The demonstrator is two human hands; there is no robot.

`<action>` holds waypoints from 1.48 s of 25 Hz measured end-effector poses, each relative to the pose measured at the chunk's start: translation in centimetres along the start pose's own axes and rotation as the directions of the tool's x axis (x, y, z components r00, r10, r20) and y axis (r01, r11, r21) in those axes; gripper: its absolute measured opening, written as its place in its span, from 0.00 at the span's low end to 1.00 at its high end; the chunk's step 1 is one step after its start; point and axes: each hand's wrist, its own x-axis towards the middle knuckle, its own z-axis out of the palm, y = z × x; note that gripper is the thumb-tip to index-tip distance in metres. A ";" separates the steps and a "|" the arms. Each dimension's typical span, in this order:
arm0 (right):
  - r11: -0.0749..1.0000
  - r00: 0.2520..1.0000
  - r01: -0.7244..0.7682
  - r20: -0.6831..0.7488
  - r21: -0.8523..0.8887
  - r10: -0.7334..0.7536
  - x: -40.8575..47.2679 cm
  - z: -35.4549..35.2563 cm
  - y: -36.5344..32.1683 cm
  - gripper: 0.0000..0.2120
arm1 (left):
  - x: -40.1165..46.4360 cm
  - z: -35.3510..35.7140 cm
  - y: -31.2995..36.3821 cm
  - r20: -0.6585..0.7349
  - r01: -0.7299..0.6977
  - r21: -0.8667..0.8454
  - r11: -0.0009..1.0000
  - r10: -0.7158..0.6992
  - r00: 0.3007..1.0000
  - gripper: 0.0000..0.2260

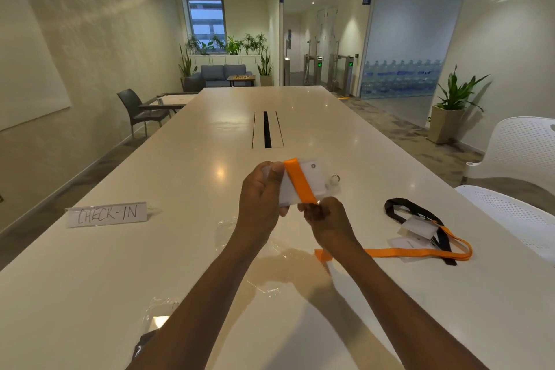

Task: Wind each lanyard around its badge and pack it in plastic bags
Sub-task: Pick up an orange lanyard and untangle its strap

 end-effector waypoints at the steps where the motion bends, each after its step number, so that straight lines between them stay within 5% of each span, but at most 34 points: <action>1: 0.998 1.000 0.017 0.018 -0.057 -0.016 -0.7 0.5 -0.3 0.12 | 0.4 0.1 -0.1 -0.061 0.000 0.038 0.999 0.002 0.998 0.17; 5: 0.982 0.987 0.132 0.112 -0.138 -0.117 -3.3 0.8 -1.3 0.17 | 1.4 0.3 -0.7 -0.187 -0.031 0.223 0.974 0.073 0.980 0.17; 9: 0.991 0.983 0.093 0.169 -0.097 -0.076 -4.4 0.0 -3.9 0.18 | 2.0 -0.3 -1.8 -0.226 -0.060 0.393 0.918 0.159 0.961 0.11; 20: 0.988 0.960 -0.135 0.236 -0.077 0.149 -3.7 -3.9 -12.2 0.17 | 2.5 -1.6 -3.4 -0.094 -0.184 0.704 0.686 0.347 0.933 0.15; 30: 0.945 0.937 -0.311 0.198 0.101 0.287 4.1 -6.0 -15.7 0.18 | -2.1 -0.4 -5.4 0.079 -0.256 0.569 0.781 0.258 0.963 0.31; 37: 0.861 0.854 -0.492 0.261 0.126 0.450 7.7 -6.2 -12.6 0.20 | -4.5 1.1 -4.1 0.125 -0.352 0.350 0.868 0.329 0.936 0.20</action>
